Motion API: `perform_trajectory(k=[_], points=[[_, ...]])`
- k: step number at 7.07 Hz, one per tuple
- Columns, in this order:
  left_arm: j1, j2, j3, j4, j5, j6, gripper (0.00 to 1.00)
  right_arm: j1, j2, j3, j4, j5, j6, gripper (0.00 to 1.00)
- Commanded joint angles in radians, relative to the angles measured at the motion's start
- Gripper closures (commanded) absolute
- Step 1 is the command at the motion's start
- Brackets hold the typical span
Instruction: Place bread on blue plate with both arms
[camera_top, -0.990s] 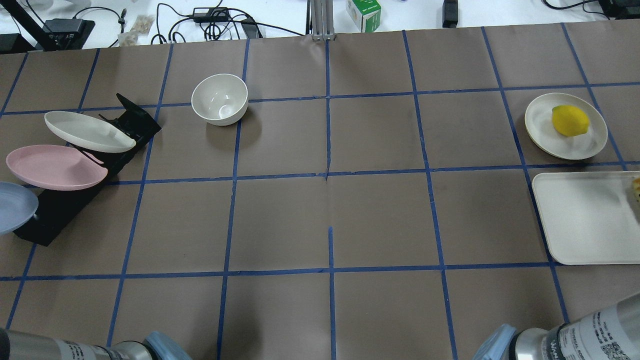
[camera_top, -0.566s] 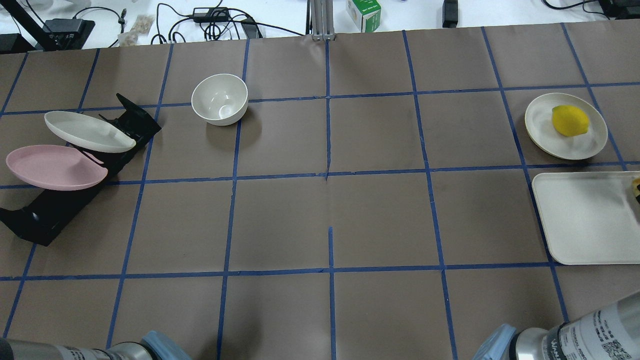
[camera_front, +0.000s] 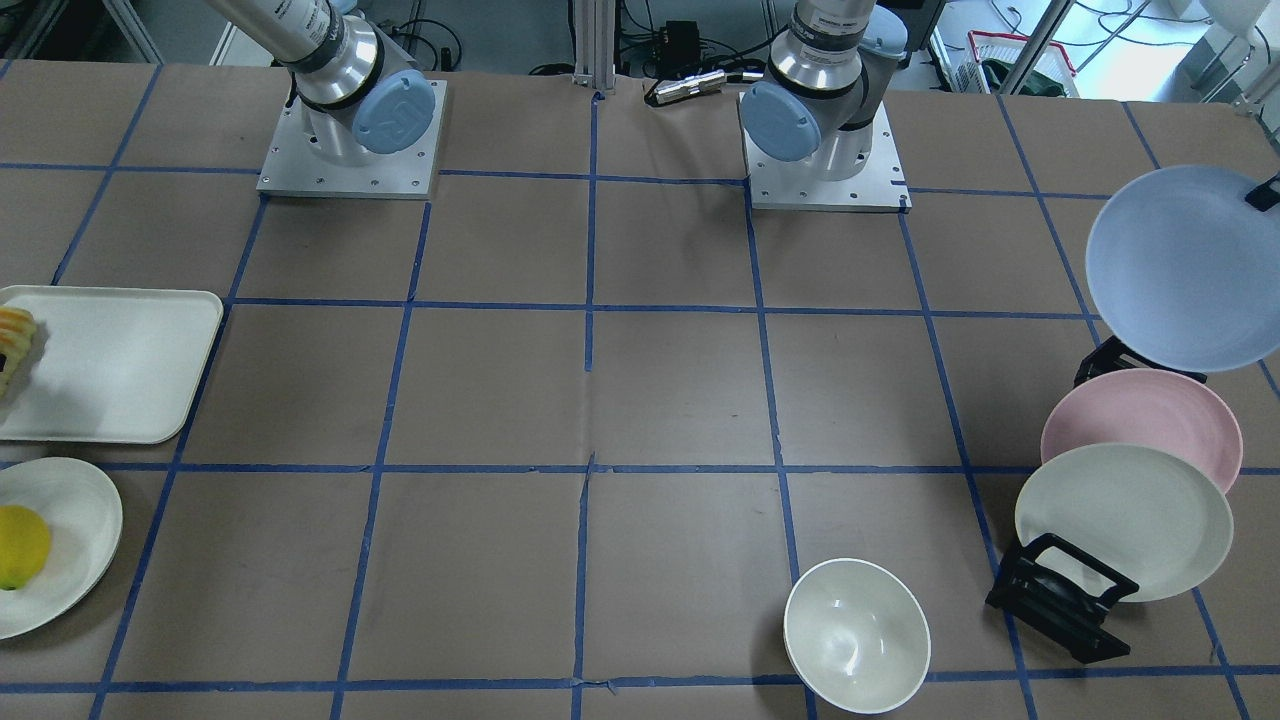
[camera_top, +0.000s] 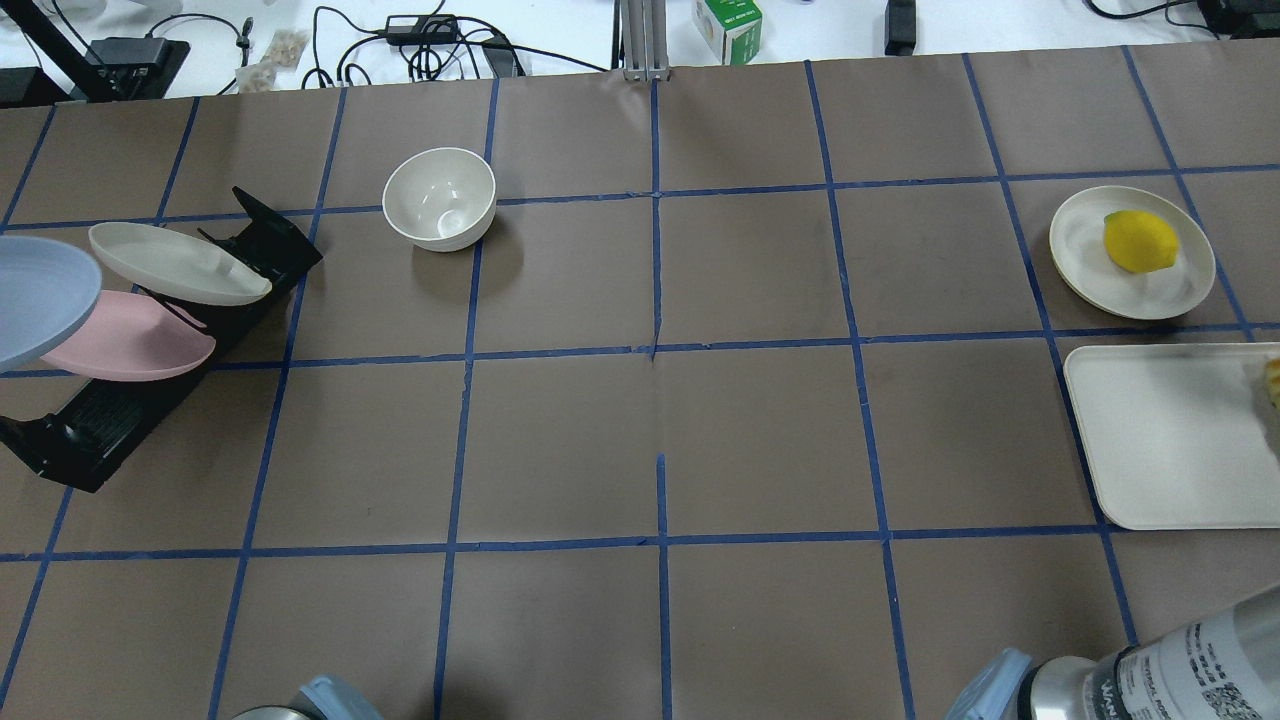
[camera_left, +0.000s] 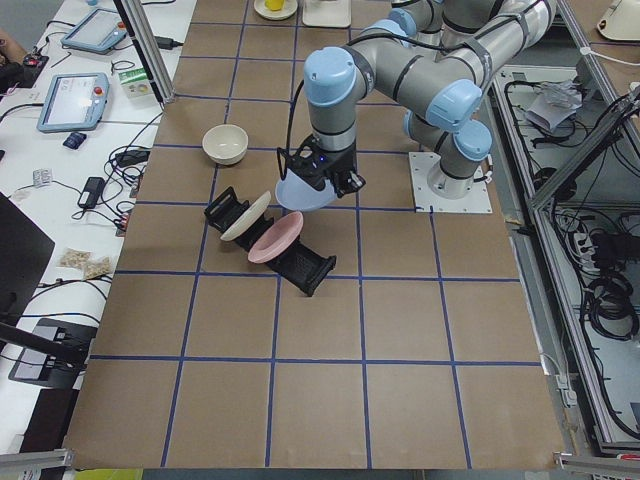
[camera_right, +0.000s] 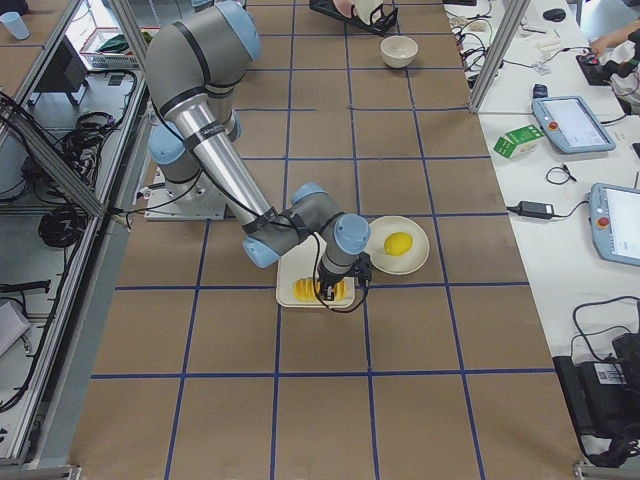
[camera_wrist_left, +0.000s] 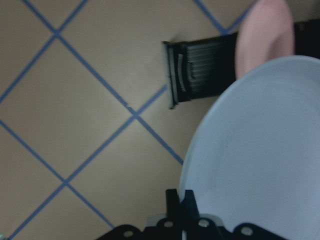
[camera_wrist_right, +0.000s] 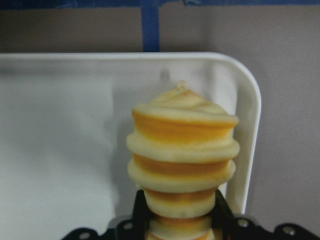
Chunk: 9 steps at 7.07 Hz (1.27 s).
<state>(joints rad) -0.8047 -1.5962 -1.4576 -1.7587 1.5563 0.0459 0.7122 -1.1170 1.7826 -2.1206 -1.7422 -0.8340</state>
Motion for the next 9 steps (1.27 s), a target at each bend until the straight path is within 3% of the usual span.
perform_trajectory(k=[1, 3, 6, 7, 9], points=[[-0.217, -0.016, -0.027, 0.007, -0.154, -0.014, 1.0, 0.01, -0.055, -0.008, 0.037, -0.019, 0.001, 1.0], [-0.434, -0.051, -0.152, 0.263, -0.234, -0.154, 1.0, 0.067, -0.166, -0.009, 0.141, -0.005, 0.062, 1.0], [-0.696, -0.16, -0.435, 0.861, -0.266, -0.573, 1.0, 0.241, -0.274, -0.009, 0.278, 0.062, 0.251, 1.0], [-0.779, -0.204, -0.478, 0.948, -0.329, -0.653, 1.0, 0.312, -0.321, -0.009, 0.327, 0.073, 0.327, 1.0], [-0.835, -0.308, -0.504, 1.069, -0.305, -0.672, 1.0, 0.444, -0.395, -0.008, 0.389, 0.117, 0.506, 1.0]])
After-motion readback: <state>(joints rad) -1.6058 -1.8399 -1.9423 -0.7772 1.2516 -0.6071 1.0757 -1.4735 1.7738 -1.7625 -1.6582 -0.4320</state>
